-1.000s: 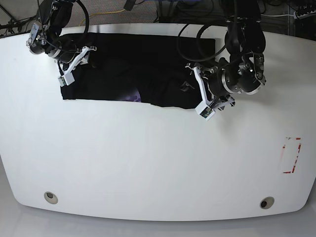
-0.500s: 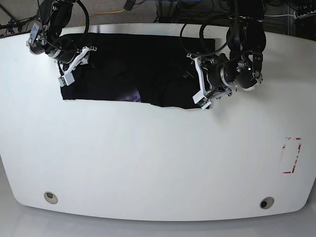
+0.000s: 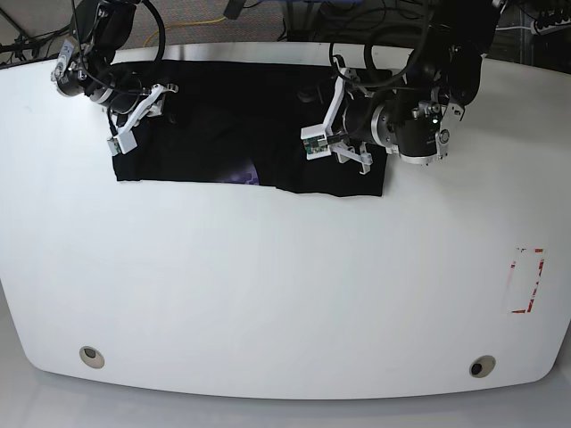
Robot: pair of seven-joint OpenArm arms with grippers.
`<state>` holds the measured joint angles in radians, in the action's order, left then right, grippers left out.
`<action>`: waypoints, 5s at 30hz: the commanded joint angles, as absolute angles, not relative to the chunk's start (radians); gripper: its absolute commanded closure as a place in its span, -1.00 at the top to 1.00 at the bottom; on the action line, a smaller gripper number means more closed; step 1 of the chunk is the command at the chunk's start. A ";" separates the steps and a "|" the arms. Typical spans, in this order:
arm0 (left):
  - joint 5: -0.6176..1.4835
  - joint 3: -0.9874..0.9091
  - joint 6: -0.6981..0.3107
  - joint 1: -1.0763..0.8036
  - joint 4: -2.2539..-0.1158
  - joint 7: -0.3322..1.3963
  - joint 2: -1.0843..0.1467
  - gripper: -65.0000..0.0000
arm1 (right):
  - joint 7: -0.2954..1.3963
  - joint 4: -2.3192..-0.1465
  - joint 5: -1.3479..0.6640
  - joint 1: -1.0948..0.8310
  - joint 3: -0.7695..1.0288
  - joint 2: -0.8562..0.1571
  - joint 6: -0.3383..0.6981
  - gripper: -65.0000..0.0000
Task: Fold the T-shirt properly
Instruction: 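Fold the grasped side over toward the right gripper with the left gripper, then regrasp the shirt's two ends with both grippers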
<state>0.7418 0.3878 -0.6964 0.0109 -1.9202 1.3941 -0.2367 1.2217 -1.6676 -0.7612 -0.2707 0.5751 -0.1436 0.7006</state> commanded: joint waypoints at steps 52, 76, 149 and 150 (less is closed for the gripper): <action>0.478 0.429 -0.698 -0.071 -1.937 1.222 -0.200 -0.92 | 1.230 -1.678 -0.748 -0.282 0.582 -0.111 0.698 -0.03; 0.478 0.472 -0.698 0.024 -1.977 1.221 -0.202 -0.59 | 1.228 -1.676 -0.746 -0.275 0.582 -0.085 0.698 -0.03; 0.202 -0.087 -0.698 -0.160 -1.658 1.072 -0.157 -0.81 | 1.233 -1.443 -1.058 -0.185 0.878 -0.325 0.698 0.50; 0.202 -0.091 -0.698 -0.160 -1.658 1.072 -0.157 -0.81 | 1.233 -1.426 -1.058 -0.183 0.880 -0.329 0.698 0.49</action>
<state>0.2592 -0.0853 -0.6979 -0.1547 -1.6596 1.0088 -0.1452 1.2407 -1.4422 -1.0370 -0.1917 0.8742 -0.3042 0.6926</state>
